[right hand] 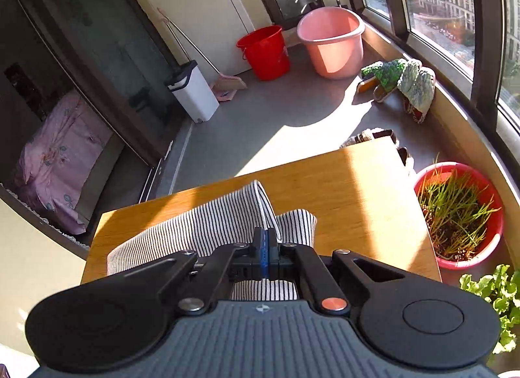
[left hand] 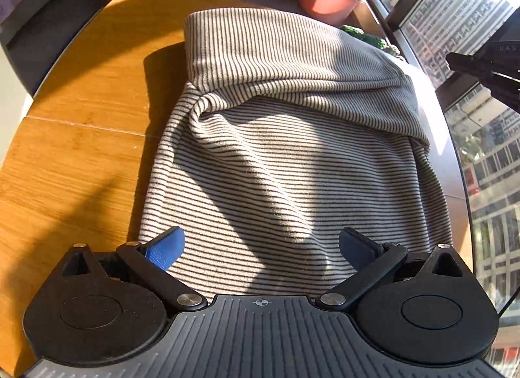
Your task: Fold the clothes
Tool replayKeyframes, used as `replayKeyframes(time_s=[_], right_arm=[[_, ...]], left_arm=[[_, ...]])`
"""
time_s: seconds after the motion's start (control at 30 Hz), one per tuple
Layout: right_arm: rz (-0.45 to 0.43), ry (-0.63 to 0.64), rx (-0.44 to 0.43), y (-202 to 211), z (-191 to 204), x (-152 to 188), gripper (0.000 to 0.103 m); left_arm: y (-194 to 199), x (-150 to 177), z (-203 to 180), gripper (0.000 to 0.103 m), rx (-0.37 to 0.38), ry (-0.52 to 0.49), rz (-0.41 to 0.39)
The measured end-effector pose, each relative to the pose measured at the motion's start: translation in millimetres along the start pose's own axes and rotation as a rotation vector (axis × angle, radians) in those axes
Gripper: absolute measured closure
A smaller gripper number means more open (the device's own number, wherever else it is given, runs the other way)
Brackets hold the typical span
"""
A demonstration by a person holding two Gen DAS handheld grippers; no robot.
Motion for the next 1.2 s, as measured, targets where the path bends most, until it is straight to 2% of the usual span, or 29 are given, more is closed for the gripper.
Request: replayKeyframes(time_s=[0.1,0.17,0.23,0.27,0.33,0.4,0.5,0.57,0.6,0.77,0.97,1.2], right_arm=[[0.017,0.008,0.019,-1.5,-7.8,20.6,0.099],[-0.008,0.076,0.035,-3.4,-0.9,18.7,0.093],[-0.022,0.132,0.047,-11.0,6.9,15.0,0.072],[-0.024,0.153,0.051,-17.7,11.2,12.3,0.067],[-0.027,0.195,0.06,-31.1,19.8,6.9,0.046],[-0.03,0.237,0.068,-44.4,28.4,1.5,0.043],[-0.035,0.3,0.081,-64.4,41.4,-6.7,0.043],[0.027,0.282,0.049,-74.2,46.8,0.1,0.062],[0.016,0.27,0.033,-66.9,48.2,-4.6,0.081],[-0.042,0.206,-0.05,-29.8,55.4,-28.1,0.085],[-0.112,0.128,-0.15,15.5,63.8,-56.7,0.085],[0.042,0.009,0.064,-17.9,-0.6,26.8,0.085]], left_arm=[[0.1,-1.7,9.3,0.0,-0.009,-0.003,0.006],[-0.5,-1.0,10.7,0.0,0.002,-0.008,0.015],[-0.6,2.1,6.3,0.0,0.027,-0.013,0.024],[-0.5,4.1,3.0,0.0,0.042,-0.016,0.031],[-1.7,7.0,-5.9,0.0,0.077,-0.018,0.045],[-2.9,9.7,-13.9,0.0,0.11,-0.017,0.058],[-4.3,14.6,-19.5,0.0,0.136,-0.007,0.077],[-6.0,18.1,-20.5,0.0,0.146,-0.005,0.086],[-6.5,19.7,-20.2,0.0,0.148,-0.006,0.088],[-7.0,22.1,-20.4,0.0,0.159,-0.021,0.093],[-10.3,16.4,-15.0,0.0,0.187,0.041,0.104],[-9.1,14.8,-6.7,0.0,0.204,0.03,0.101]])
Point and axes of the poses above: each gripper's, at about its wrist camera, not at the fingertips, and y roughly against the way its jaws point, z to its left, x to its underside, the point moved 6 cm from there along -y, roughly the way its jaws point, and after that the axes turned 3 degrees about -z, right-handed, at the moved point
